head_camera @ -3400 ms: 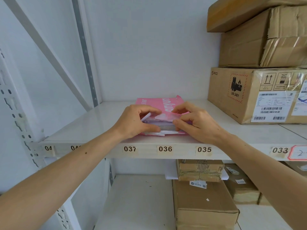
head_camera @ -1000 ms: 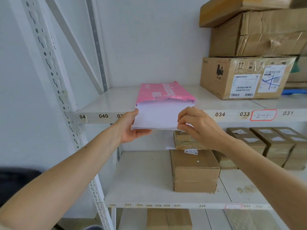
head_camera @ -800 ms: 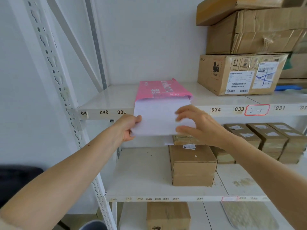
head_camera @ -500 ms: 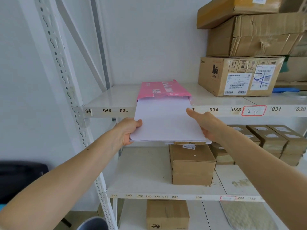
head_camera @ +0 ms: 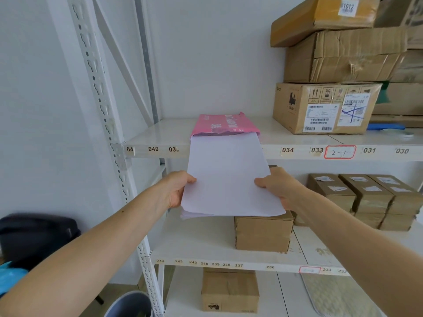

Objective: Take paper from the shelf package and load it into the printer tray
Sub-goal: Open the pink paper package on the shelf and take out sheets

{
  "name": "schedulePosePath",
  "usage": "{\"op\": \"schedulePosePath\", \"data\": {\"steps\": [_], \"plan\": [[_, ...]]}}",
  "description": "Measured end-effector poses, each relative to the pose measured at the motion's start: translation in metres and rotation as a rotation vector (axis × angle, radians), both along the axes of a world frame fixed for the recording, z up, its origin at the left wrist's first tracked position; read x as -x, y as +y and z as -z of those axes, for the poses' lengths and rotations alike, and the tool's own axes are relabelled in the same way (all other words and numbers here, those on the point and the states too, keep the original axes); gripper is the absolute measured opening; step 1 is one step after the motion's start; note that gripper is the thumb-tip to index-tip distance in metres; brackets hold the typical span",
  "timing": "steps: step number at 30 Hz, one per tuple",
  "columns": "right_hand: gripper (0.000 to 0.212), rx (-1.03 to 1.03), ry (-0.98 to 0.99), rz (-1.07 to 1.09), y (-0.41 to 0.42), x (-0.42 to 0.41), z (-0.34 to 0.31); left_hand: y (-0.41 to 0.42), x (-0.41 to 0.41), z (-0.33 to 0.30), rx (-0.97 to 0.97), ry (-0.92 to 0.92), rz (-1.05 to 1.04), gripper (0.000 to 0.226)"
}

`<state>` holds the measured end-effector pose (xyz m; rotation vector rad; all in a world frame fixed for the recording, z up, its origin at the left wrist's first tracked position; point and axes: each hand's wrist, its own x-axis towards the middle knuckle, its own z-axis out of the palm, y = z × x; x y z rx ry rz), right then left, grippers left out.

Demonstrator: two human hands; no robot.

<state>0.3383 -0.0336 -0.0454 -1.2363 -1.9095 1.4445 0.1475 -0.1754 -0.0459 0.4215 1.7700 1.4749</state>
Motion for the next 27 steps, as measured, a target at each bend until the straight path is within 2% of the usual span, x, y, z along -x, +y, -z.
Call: {"op": "schedulePosePath", "data": {"steps": [11,13,15,18,21,25,27], "plan": [[0.028,-0.108,0.007,-0.019,-0.027,-0.031,0.005,-0.014,-0.030,0.000,0.041,0.144,-0.055,0.033],[0.024,-0.111,0.032,-0.005,-0.028,-0.037,0.004,-0.016,-0.034,-0.003,0.031,0.148,-0.057,0.034],[0.010,-0.116,0.049,0.004,-0.029,-0.044,0.002,-0.016,-0.038,-0.006,0.027,0.154,-0.058,0.034],[0.017,-0.143,0.074,0.015,-0.027,-0.053,-0.002,-0.014,-0.047,-0.009,0.013,0.164,-0.057,0.036],[0.009,-0.156,0.081,0.022,-0.023,-0.062,-0.004,-0.007,-0.058,-0.012,0.001,0.184,-0.042,0.035],[0.028,-0.188,0.070,0.056,-0.014,-0.079,-0.003,0.009,-0.075,-0.014,-0.027,0.217,-0.004,0.030],[0.031,-0.204,0.083,0.083,-0.008,-0.091,-0.001,0.020,-0.086,-0.015,-0.044,0.234,0.018,0.031]]}}
